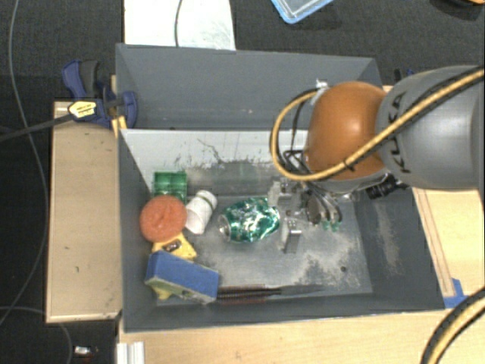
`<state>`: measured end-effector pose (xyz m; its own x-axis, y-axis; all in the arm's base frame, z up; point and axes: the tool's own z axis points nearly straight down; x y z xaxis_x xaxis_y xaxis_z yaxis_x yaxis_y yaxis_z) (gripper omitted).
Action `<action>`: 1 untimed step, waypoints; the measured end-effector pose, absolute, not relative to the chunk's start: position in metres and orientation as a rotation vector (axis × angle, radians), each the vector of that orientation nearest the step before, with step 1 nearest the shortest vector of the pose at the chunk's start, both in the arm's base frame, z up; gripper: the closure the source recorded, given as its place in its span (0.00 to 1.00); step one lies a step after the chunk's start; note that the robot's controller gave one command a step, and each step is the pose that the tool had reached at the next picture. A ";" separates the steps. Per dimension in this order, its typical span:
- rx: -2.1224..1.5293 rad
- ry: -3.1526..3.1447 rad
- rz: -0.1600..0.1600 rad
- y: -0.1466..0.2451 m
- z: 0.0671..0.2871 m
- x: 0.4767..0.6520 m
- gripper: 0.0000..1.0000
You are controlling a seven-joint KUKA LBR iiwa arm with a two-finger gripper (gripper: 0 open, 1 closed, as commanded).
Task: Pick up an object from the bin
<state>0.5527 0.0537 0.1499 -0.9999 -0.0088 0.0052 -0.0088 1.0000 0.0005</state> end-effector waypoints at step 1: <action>0.012 -3.144 -0.001 0.053 0.154 0.555 0.00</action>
Offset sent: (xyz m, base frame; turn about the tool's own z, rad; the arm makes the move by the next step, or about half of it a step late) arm 0.0094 0.0263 -0.0799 0.1400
